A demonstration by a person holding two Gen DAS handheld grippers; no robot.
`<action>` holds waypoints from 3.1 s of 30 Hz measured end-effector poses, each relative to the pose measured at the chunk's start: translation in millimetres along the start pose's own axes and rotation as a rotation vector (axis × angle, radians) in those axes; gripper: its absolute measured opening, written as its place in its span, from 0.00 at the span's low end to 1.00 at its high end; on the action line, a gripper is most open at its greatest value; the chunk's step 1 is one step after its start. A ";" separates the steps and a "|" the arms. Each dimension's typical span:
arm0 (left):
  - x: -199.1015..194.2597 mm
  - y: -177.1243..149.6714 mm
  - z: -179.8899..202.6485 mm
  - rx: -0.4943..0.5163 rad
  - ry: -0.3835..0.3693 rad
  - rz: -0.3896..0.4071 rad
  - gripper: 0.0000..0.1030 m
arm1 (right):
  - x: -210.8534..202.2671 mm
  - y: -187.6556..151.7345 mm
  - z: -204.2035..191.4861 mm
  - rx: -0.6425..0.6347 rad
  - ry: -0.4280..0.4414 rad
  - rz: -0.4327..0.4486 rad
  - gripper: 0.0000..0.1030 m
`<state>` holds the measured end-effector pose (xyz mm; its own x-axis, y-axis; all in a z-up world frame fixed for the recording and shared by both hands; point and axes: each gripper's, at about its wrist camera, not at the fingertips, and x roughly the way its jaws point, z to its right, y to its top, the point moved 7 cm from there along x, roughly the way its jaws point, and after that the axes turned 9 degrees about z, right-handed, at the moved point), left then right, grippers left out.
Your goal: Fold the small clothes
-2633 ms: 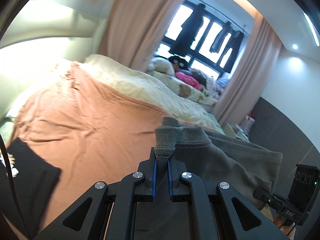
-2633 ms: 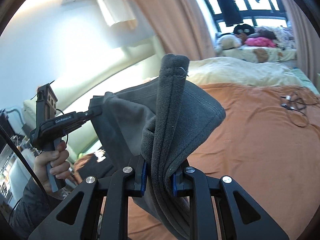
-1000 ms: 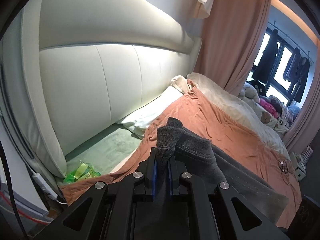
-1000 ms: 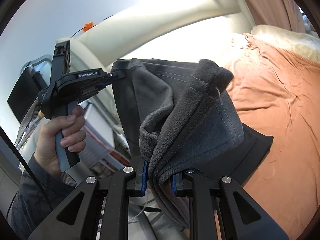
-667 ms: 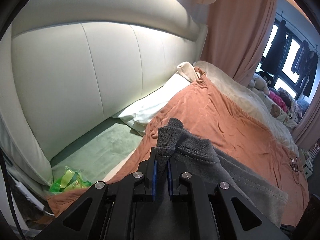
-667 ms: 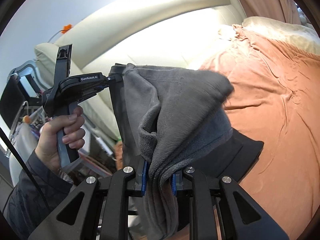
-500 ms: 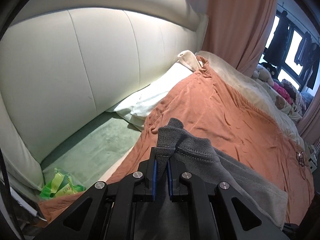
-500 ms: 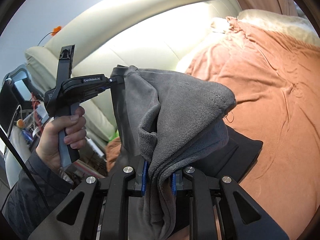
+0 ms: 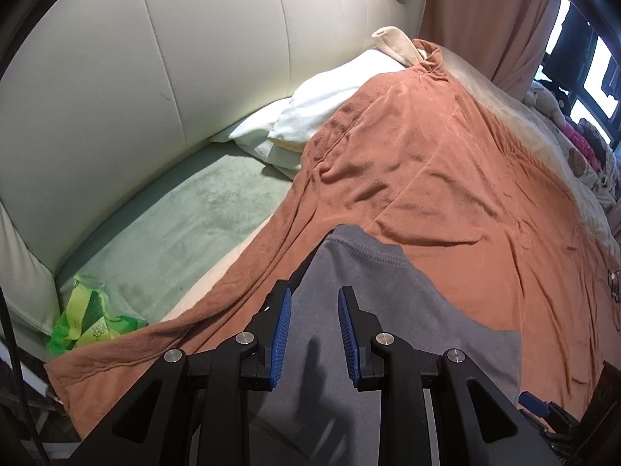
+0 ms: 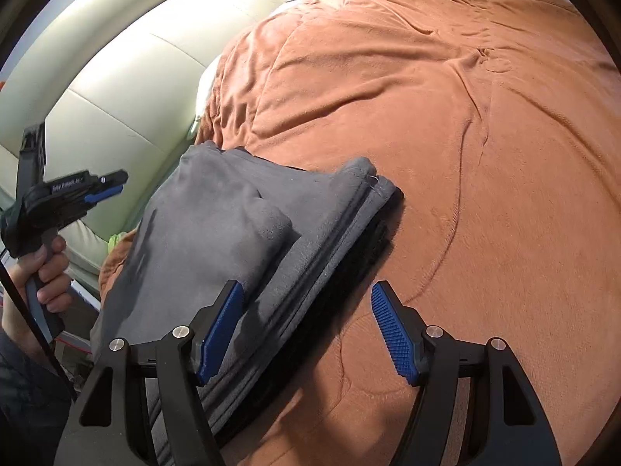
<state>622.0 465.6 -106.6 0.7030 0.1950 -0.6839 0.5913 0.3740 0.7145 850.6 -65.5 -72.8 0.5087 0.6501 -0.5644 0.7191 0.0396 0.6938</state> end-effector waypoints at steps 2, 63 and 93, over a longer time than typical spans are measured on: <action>-12.5 -9.4 -6.4 0.004 -0.004 -0.005 0.26 | -10.2 9.4 -4.1 -0.013 0.004 0.024 0.65; -151.1 -252.8 102.8 0.071 -0.159 -0.122 0.29 | -78.2 -112.1 -89.7 -0.212 0.081 -0.101 0.34; -356.9 -294.2 136.2 -0.047 -0.195 0.202 0.55 | -310.9 -151.2 -72.7 -0.267 -0.083 0.208 0.81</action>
<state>250.9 162.4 -52.6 0.8700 0.0935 -0.4842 0.4162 0.3876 0.8226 549.3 -218.5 30.3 0.6756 0.6020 -0.4256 0.4529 0.1167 0.8839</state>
